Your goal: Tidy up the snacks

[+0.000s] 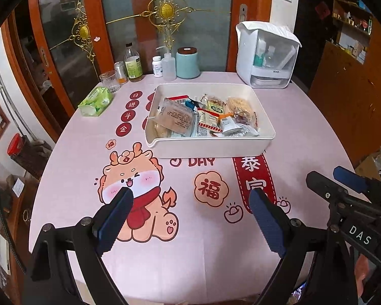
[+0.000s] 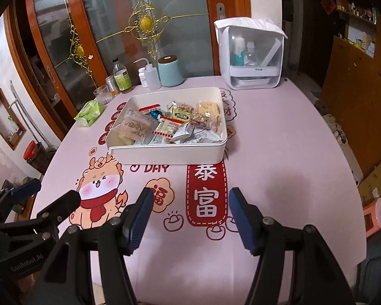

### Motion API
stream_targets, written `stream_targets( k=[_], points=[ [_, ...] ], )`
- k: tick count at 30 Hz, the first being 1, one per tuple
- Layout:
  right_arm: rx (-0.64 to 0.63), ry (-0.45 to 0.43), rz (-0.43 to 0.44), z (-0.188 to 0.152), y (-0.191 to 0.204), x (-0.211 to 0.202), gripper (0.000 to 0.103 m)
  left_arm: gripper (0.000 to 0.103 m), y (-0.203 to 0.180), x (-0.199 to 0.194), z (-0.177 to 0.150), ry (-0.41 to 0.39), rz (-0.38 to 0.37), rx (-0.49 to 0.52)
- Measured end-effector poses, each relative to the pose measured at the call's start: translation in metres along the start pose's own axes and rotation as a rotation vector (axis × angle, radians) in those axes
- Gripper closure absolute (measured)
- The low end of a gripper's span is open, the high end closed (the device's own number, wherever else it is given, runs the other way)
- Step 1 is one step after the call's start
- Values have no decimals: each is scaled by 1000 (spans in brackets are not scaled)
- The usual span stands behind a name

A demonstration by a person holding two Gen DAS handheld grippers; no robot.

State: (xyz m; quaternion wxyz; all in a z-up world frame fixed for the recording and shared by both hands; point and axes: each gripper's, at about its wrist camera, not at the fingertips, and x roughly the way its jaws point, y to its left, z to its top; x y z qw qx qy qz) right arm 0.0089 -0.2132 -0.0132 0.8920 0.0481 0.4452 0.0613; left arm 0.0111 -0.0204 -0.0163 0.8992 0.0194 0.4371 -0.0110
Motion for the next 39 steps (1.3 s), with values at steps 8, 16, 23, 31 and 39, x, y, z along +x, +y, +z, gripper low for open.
stream_targets(
  k=[8, 16, 23, 31, 39],
  points=[
    [-13, 21, 16, -2, 5, 1, 41, 11, 1, -3, -2, 2, -1, -8],
    [-16, 27, 18, -2, 6, 1, 41, 11, 3, 1, -1, 24, 1, -33],
    [-25, 36, 18, -1, 9, 3, 41, 11, 2, 2, -2, 30, 2, -36],
    [-26, 36, 16, -1, 10, 2, 41, 11, 2, 7, -3, 42, 4, -36],
    [-30, 37, 21, 1, 10, 3, 41, 11, 5, 11, -1, 53, 25, -51]
  ],
)
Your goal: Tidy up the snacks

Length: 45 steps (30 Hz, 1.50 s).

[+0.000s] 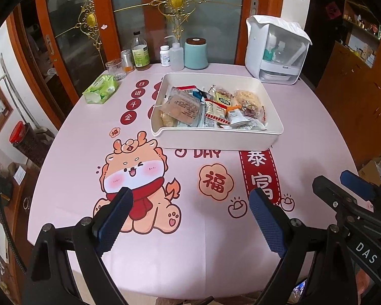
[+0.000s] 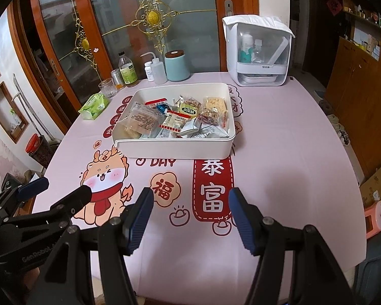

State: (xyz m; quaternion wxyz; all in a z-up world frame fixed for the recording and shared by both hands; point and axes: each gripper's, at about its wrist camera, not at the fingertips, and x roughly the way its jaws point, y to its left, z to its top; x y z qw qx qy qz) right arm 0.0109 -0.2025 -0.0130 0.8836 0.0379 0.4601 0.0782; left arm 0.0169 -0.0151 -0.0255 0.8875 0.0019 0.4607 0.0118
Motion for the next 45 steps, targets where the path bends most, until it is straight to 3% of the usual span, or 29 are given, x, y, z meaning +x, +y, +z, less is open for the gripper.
stream_targets(
  k=[45],
  points=[
    [-17, 19, 21, -2, 6, 10, 41, 11, -2, 8, -2, 28, 12, 5]
  ],
)
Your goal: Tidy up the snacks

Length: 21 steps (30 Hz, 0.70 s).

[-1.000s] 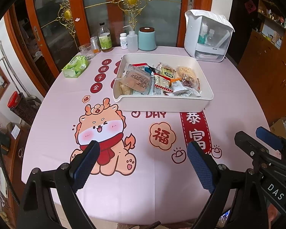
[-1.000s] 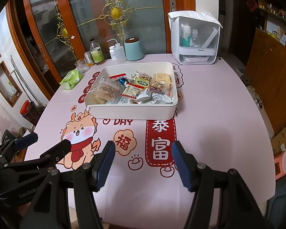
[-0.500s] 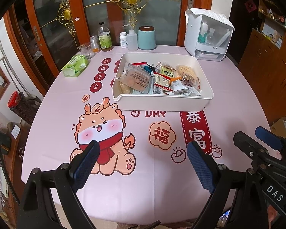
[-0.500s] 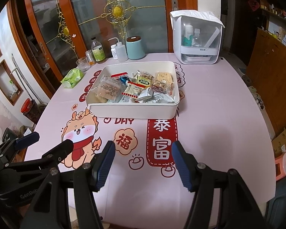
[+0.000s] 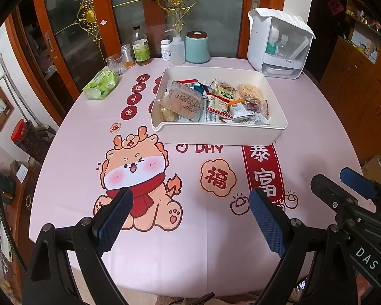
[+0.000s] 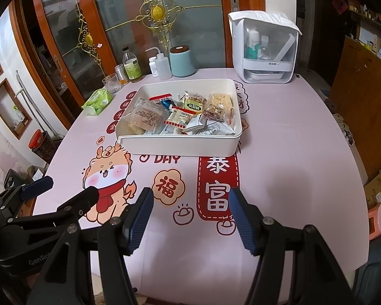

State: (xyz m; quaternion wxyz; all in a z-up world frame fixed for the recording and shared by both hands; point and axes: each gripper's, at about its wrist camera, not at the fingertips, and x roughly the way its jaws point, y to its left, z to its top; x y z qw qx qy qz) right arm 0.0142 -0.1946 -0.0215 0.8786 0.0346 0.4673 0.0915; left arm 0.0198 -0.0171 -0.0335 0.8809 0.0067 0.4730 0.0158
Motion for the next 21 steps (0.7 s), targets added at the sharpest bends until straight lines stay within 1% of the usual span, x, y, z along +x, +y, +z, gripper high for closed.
stream_targets(
  k=[21],
  points=[
    [-3, 4, 0, -4, 2, 4, 41, 11, 4, 2, -2, 13, 5, -3]
  ],
)
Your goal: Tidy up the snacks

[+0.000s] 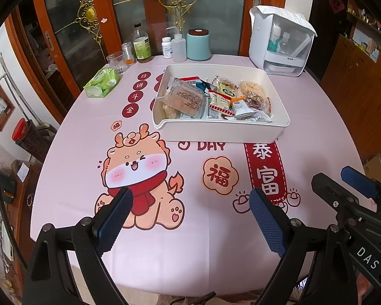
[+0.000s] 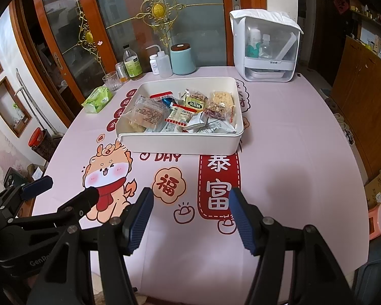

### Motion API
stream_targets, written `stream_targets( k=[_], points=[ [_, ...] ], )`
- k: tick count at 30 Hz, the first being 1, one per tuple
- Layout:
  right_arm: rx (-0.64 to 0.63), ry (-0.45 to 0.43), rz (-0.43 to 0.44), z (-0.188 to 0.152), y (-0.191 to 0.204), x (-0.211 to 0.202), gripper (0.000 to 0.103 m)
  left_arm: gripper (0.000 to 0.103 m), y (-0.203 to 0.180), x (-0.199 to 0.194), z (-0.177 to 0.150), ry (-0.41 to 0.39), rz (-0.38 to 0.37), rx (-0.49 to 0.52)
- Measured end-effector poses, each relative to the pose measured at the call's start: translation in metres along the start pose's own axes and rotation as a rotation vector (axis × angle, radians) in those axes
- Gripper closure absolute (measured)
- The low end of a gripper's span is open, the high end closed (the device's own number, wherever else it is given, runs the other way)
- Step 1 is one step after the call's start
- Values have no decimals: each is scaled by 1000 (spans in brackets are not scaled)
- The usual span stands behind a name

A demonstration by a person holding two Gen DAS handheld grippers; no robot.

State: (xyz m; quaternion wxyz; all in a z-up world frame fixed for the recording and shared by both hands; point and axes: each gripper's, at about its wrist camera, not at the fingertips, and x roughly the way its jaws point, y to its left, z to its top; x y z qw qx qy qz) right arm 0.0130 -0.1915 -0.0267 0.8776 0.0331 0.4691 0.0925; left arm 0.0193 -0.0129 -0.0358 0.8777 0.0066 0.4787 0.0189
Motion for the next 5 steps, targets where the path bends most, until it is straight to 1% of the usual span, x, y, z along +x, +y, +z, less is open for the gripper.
stream_targets(
  k=[5],
  points=[
    [2, 0, 0, 1, 0, -1, 41, 11, 0, 0, 0, 1, 1, 1]
  ],
)
